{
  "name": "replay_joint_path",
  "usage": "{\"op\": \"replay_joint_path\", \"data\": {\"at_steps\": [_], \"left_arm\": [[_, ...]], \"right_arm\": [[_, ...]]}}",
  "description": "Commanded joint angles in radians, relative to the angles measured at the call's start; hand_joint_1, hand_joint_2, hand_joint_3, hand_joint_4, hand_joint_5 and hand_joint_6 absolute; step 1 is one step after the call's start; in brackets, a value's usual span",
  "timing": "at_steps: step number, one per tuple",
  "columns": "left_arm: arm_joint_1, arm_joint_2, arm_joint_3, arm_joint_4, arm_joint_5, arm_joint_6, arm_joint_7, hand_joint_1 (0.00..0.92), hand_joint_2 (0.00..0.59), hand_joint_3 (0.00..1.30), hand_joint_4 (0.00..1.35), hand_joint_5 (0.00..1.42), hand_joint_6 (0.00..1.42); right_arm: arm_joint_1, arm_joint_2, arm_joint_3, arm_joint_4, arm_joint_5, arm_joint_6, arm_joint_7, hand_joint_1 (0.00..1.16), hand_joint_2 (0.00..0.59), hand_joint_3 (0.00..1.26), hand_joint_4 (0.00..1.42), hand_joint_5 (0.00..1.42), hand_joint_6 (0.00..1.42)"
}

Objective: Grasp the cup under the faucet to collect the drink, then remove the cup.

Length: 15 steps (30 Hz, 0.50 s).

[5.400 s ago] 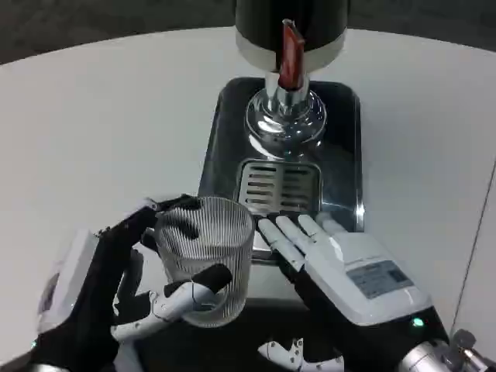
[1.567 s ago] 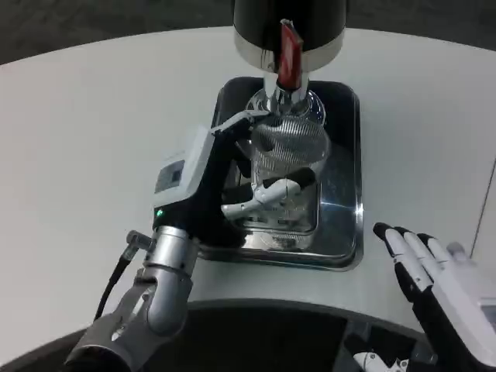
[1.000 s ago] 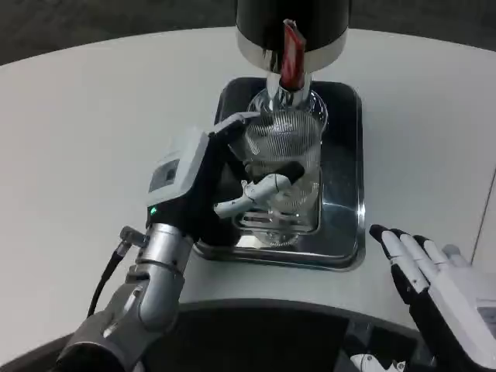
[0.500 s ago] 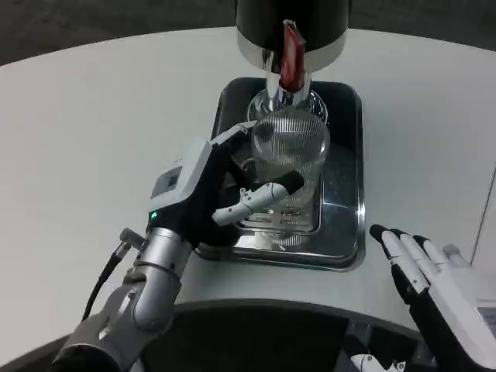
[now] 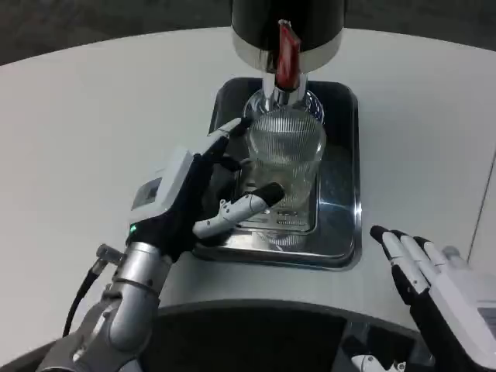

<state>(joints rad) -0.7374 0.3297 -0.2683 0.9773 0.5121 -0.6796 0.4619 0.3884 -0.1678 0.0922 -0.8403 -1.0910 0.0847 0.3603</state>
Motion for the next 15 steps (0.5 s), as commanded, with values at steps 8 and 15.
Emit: {"op": "replay_joint_path", "data": {"at_steps": [8, 15], "left_arm": [[0.146, 0.095, 0.109, -0.160, -0.061, 0.009, -0.044, 0.000, 0.000, 0.21, 0.15, 0.35, 0.44], [0.203, 0.136, 0.194, -0.312, -0.208, -0.034, -0.199, 0.000, 0.000, 0.20, 0.13, 0.25, 0.23]], "right_arm": [[-0.023, -0.004, 0.012, 0.027, 0.000, 0.000, 0.002, 0.51, 0.323, 0.00, 0.00, 0.00, 0.00], [-0.036, -0.004, 0.015, 0.037, -0.005, 0.007, 0.006, 0.51, 0.322, 0.00, 0.00, 0.00, 0.00]]}}
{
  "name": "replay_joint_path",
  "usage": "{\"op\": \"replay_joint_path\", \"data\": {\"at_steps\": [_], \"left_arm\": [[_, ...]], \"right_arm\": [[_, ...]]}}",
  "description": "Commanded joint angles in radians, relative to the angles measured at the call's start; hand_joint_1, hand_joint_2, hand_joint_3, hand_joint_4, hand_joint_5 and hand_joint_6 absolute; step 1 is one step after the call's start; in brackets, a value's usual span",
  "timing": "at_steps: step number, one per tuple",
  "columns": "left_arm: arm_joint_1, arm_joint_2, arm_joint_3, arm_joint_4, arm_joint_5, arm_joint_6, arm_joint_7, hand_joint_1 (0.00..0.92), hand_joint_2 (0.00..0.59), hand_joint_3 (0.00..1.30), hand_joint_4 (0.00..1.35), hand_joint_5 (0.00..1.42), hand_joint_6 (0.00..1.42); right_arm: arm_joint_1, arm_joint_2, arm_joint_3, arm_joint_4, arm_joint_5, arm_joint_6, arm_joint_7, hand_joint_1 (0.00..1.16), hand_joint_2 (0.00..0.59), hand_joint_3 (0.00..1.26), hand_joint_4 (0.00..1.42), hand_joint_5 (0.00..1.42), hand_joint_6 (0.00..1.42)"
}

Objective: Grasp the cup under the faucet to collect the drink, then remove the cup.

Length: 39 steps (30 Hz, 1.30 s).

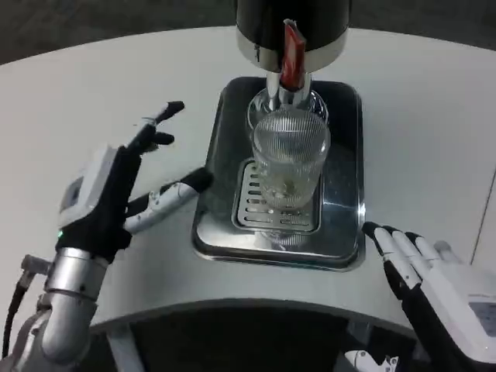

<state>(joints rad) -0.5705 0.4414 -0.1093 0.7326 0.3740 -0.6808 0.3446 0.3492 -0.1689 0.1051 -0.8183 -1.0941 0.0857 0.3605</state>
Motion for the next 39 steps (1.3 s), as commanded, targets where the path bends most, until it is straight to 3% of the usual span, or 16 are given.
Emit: {"op": "replay_joint_path", "data": {"at_steps": [1, 6, 12, 16, 20, 26, 31, 39], "left_arm": [[0.041, 0.029, 0.047, -0.090, -0.099, -0.039, -0.116, 0.000, 0.000, 0.19, 0.12, 0.23, 0.21], [0.068, 0.058, 0.101, -0.192, -0.250, -0.055, -0.291, 0.000, 0.011, 0.15, 0.07, 0.17, 0.14], [0.092, 0.077, 0.155, -0.307, -0.408, -0.009, -0.478, 0.000, 0.020, 0.12, 0.02, 0.13, 0.12], [0.101, 0.070, 0.185, -0.345, -0.442, 0.020, -0.539, 0.000, 0.026, 0.12, 0.01, 0.11, 0.11], [-0.014, 0.111, 0.209, -0.367, -0.691, 0.181, -0.822, 0.000, 0.033, 0.10, 0.01, 0.11, 0.11], [-0.124, 0.134, 0.243, -0.367, -0.830, 0.355, -1.063, 0.000, 0.040, 0.06, 0.00, 0.06, 0.08], [-0.230, 0.157, 0.258, -0.348, -0.877, 0.474, -1.221, 0.000, 0.035, 0.06, 0.00, 0.05, 0.08], [-0.320, 0.145, 0.275, -0.304, -0.884, 0.560, -1.358, 0.000, 0.034, 0.06, 0.00, 0.04, 0.07]], "right_arm": [[0.001, -0.003, 0.002, 0.017, -0.003, 0.007, 0.006, 0.51, 0.322, 0.00, 0.00, 0.00, 0.00], [-0.006, -0.005, 0.004, 0.022, -0.004, 0.010, 0.008, 0.51, 0.322, 0.00, 0.00, 0.00, 0.00], [-0.014, -0.007, 0.007, 0.029, -0.004, 0.010, 0.011, 0.51, 0.322, 0.00, 0.00, 0.00, 0.00], [-0.017, -0.008, 0.010, 0.031, -0.003, 0.010, 0.013, 0.51, 0.322, 0.00, 0.00, 0.00, 0.00], [-0.014, -0.006, 0.015, 0.028, -0.007, 0.010, 0.014, 0.51, 0.322, 0.00, 0.00, 0.00, 0.00], [-0.007, -0.003, 0.023, 0.021, -0.017, 0.012, 0.014, 0.51, 0.322, 0.00, 0.00, 0.00, 0.00], [-0.008, 0.000, 0.029, 0.021, -0.022, 0.013, 0.017, 0.51, 0.322, 0.00, 0.00, 0.00, 0.00], [-0.013, 0.006, 0.045, 0.024, -0.034, 0.020, 0.018, 0.51, 0.322, 0.00, 0.00, 0.00, 0.00]]}}
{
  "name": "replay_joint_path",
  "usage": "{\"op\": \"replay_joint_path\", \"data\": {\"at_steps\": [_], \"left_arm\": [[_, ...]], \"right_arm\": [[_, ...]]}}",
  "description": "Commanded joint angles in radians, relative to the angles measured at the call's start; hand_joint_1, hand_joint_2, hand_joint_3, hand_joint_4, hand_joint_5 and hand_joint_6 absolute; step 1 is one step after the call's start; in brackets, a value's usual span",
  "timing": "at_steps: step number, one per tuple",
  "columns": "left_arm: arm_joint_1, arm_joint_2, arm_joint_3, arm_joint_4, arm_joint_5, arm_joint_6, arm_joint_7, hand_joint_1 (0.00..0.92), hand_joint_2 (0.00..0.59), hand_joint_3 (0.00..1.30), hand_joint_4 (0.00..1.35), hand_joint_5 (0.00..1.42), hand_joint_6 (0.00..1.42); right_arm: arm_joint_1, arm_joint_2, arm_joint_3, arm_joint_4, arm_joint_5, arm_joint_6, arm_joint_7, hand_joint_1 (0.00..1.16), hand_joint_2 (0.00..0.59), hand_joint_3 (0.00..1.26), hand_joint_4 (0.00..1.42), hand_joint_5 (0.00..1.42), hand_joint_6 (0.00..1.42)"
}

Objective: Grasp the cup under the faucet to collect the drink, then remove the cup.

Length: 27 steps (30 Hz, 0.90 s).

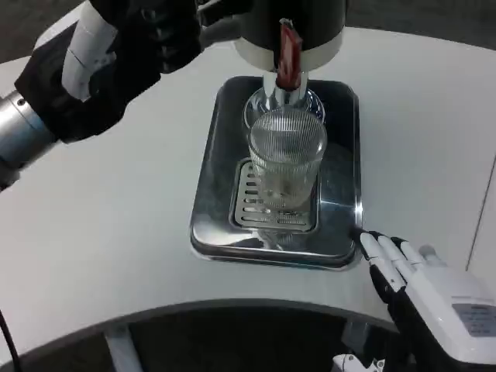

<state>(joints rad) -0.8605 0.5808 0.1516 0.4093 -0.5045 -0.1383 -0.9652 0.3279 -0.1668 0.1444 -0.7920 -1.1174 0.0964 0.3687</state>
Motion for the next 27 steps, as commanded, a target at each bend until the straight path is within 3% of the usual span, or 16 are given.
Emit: {"op": "replay_joint_path", "data": {"at_steps": [1, 14, 27], "left_arm": [[-0.039, 0.004, 0.013, 0.028, -0.003, 0.021, -0.059, 0.000, 0.034, 0.06, 0.00, 0.04, 0.07], [-0.144, -0.016, 0.015, 0.166, 0.016, 0.028, -0.167, 0.000, 0.037, 0.06, 0.00, 0.04, 0.07], [-0.251, -0.049, 0.009, 0.354, 0.070, -0.035, -0.208, 0.000, 0.038, 0.06, 0.00, 0.05, 0.07]], "right_arm": [[0.009, 0.004, 0.008, -0.003, -0.012, 0.010, 0.010, 0.51, 0.322, 0.00, 0.00, 0.00, 0.00], [0.025, 0.006, 0.015, -0.017, -0.023, 0.016, 0.007, 0.51, 0.322, 0.00, 0.00, 0.00, 0.00], [0.045, 0.010, 0.018, -0.025, -0.029, 0.015, -0.001, 0.51, 0.322, 0.00, 0.00, 0.00, 0.00]]}}
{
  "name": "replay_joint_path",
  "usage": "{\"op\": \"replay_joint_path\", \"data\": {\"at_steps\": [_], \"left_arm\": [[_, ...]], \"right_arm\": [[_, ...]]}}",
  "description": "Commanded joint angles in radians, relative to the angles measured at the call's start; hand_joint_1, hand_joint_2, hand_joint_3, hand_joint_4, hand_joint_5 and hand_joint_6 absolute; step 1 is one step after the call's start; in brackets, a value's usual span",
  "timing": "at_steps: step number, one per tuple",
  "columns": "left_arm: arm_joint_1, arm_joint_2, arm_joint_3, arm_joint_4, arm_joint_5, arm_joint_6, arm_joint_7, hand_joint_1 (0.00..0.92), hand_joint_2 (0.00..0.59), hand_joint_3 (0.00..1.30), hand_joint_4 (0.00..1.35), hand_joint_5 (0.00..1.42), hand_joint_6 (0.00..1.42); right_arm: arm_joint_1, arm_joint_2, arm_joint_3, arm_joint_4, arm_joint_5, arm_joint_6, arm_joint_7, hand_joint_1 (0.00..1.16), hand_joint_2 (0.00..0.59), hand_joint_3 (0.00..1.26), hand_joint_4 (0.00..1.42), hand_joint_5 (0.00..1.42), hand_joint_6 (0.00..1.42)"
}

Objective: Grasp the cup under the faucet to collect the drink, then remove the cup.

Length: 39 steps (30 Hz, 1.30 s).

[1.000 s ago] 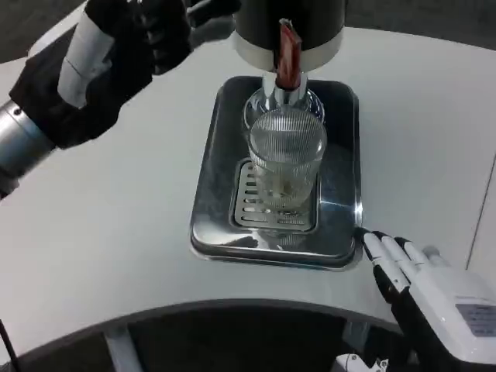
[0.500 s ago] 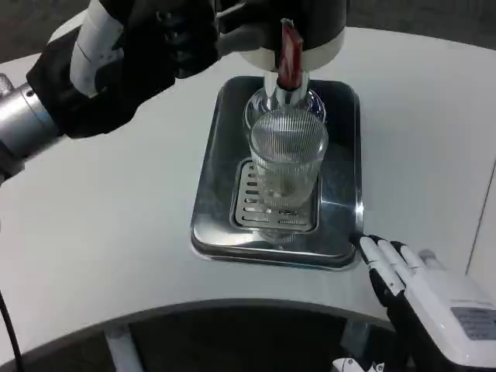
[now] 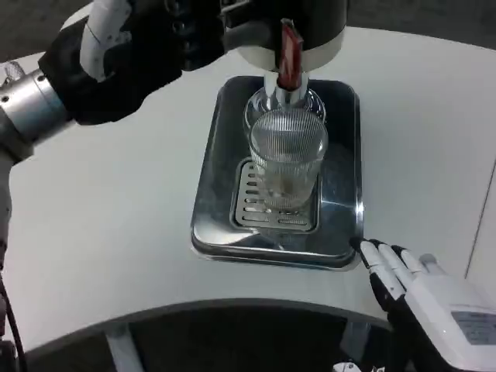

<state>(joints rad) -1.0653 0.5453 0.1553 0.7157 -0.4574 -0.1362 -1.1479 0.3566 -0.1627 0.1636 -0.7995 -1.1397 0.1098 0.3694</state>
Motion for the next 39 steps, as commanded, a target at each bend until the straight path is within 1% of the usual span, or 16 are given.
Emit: {"op": "replay_joint_path", "data": {"at_steps": [1, 11, 21, 28, 34, 39], "left_arm": [[-0.055, -0.017, 0.004, 0.061, 0.027, -0.043, -0.029, 0.000, 0.038, 0.06, 0.00, 0.05, 0.07], [-0.147, -0.058, 0.001, 0.176, 0.063, -0.096, -0.075, 0.000, 0.038, 0.07, 0.00, 0.05, 0.08], [-0.212, -0.094, -0.004, 0.261, 0.096, -0.133, -0.110, 0.000, 0.038, 0.08, 0.00, 0.07, 0.09], [-0.247, -0.106, -0.008, 0.308, 0.114, -0.160, -0.119, 0.000, 0.038, 0.08, 0.00, 0.08, 0.10], [-0.273, -0.110, -0.009, 0.339, 0.139, -0.193, -0.131, 0.000, 0.042, 0.10, 0.00, 0.10, 0.10], [-0.278, -0.104, -0.020, 0.350, 0.159, -0.233, -0.142, 0.000, 0.044, 0.11, 0.02, 0.12, 0.12]], "right_arm": [[0.016, 0.007, -0.001, -0.018, -0.008, 0.002, -0.002, 0.51, 0.322, 0.00, 0.00, 0.00, 0.00], [0.017, 0.015, 0.000, -0.018, -0.017, 0.003, -0.005, 0.51, 0.322, 0.00, 0.00, 0.00, 0.00], [0.022, 0.022, -0.003, -0.016, -0.019, 0.001, -0.012, 0.51, 0.322, 0.00, 0.00, 0.00, 0.00], [0.024, 0.023, -0.005, -0.017, -0.018, 0.000, -0.013, 0.51, 0.322, 0.00, 0.00, 0.00, 0.00], [0.010, 0.025, -0.006, -0.011, -0.013, 0.002, -0.011, 0.51, 0.322, 0.00, 0.00, 0.00, 0.00], [-0.045, 0.027, -0.019, 0.016, 0.003, 0.010, -0.014, 0.51, 0.322, 0.00, 0.00, 0.00, 0.00]]}}
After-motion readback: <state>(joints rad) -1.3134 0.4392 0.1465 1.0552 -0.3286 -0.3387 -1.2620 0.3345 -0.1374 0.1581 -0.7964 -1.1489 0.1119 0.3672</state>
